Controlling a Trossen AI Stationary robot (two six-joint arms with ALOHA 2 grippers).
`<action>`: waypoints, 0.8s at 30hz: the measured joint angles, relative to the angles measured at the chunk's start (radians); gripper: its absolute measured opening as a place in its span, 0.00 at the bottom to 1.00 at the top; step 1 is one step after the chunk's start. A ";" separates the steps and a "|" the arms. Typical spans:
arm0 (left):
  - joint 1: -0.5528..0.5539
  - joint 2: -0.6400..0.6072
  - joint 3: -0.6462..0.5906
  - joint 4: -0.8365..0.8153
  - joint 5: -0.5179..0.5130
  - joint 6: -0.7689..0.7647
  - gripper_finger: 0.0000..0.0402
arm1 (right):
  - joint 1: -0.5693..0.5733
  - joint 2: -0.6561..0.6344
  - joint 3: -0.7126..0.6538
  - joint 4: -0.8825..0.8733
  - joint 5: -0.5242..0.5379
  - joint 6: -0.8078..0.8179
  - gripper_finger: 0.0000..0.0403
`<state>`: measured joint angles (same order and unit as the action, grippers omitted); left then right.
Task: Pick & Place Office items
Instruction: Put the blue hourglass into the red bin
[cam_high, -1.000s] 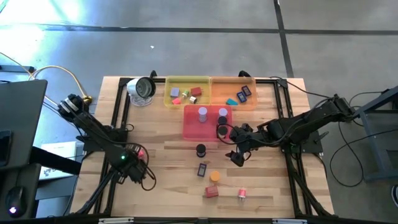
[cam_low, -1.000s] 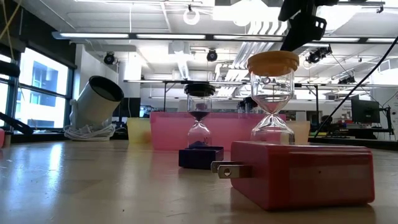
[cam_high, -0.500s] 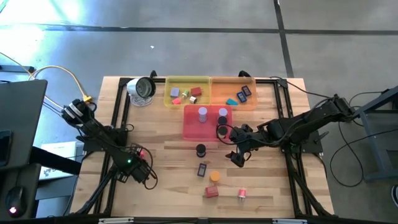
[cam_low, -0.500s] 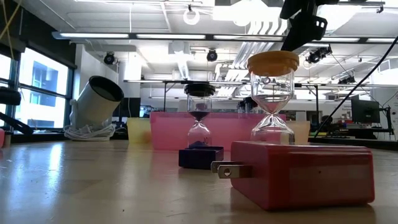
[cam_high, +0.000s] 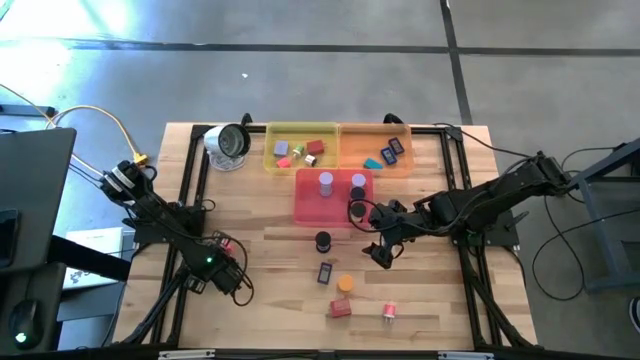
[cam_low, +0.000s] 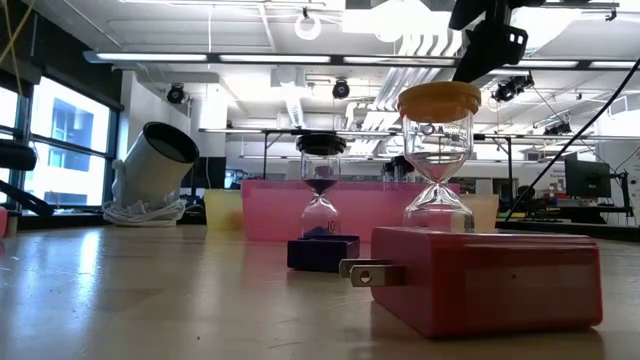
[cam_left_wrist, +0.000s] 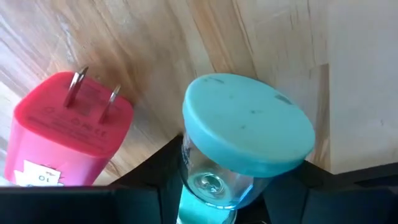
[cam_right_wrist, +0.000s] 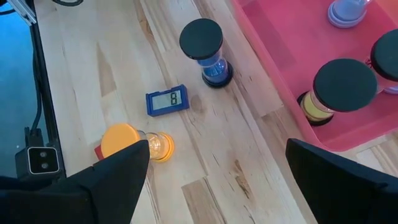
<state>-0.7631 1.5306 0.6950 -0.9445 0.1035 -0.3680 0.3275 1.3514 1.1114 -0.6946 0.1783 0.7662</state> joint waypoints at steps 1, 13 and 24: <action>0.000 0.000 0.004 -0.001 0.004 -0.008 0.40 | 0.000 0.000 0.000 0.004 0.000 0.000 0.91; 0.038 0.004 0.055 0.007 0.003 -0.335 0.40 | 0.000 0.000 0.000 0.027 -0.004 0.000 0.91; 0.115 -0.021 0.148 0.067 -0.059 -0.520 0.40 | 0.000 0.000 0.000 0.041 -0.052 -0.005 0.91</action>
<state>-0.6484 1.5094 0.8432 -0.8772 0.0449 -0.8879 0.3275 1.3514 1.1114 -0.6535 0.1265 0.7615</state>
